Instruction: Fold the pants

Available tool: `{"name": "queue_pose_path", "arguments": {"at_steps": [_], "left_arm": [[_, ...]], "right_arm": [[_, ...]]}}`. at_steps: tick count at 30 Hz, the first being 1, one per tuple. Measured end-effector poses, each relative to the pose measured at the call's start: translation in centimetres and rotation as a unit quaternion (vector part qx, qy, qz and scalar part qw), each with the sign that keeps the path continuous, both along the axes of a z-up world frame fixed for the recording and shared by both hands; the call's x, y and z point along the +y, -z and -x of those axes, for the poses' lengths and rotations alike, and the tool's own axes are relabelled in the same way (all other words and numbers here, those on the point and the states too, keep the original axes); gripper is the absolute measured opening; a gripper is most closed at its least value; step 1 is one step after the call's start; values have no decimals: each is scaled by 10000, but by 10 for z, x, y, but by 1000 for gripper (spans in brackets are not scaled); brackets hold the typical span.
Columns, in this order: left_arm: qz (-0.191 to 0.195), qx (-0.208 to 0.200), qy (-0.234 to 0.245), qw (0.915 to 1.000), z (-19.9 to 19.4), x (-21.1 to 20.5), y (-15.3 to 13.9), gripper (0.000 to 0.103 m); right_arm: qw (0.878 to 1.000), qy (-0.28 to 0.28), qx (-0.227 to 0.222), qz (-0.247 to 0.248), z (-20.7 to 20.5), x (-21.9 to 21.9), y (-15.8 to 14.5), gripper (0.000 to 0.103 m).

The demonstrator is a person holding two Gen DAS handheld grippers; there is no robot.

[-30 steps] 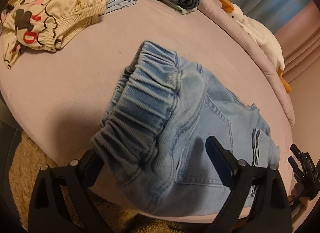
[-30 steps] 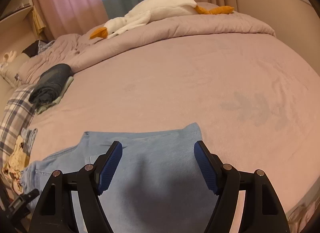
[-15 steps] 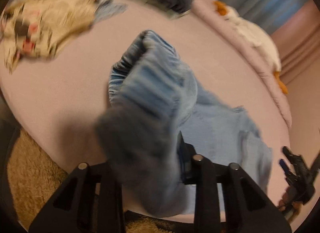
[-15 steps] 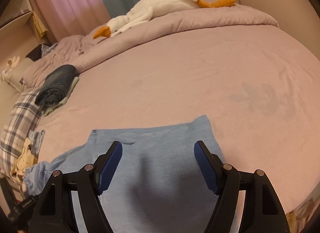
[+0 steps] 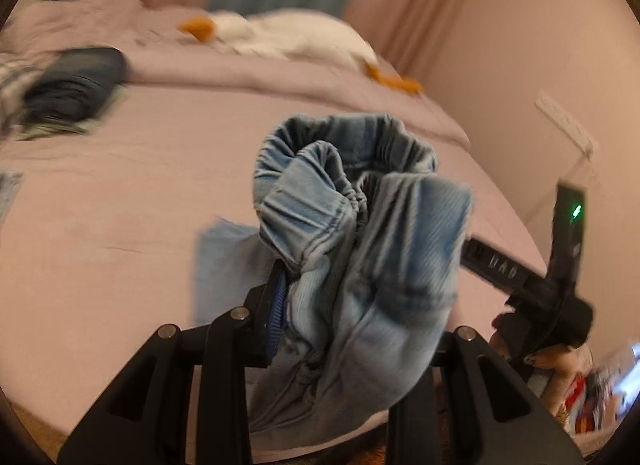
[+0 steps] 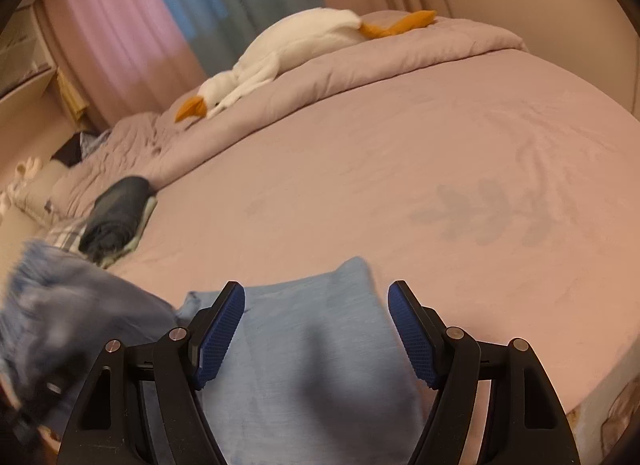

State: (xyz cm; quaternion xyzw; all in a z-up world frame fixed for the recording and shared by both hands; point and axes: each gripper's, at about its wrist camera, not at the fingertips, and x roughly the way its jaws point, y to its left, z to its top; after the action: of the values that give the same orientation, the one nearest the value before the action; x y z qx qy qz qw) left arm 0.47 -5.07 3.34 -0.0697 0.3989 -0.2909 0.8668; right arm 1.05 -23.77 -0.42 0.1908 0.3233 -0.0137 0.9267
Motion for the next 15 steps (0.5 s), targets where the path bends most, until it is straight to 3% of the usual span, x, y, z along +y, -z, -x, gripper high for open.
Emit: {"name": "queue_pose_path", "arguments": {"at_steps": [5, 7, 13, 14, 15], "left_arm": [[-344, 623, 430, 9965, -18, -43, 48, 32], [-253, 960, 698, 9926, -24, -52, 65, 36], [-548, 757, 778, 9926, -19, -59, 61, 44], [-543, 797, 802, 9921, -21, -57, 60, 52], [-400, 875, 904, 9913, -21, -55, 59, 79]], "right_arm": [[9995, 204, 7, -241, 4, -27, 4, 74], [9992, 255, 26, -322, 5, -33, 6, 74], [9980, 165, 95, -602, 6, -47, 12, 77], [9979, 150, 99, -617, 6, -48, 12, 78], [9979, 144, 100, -628, 6, -47, 12, 79]]}}
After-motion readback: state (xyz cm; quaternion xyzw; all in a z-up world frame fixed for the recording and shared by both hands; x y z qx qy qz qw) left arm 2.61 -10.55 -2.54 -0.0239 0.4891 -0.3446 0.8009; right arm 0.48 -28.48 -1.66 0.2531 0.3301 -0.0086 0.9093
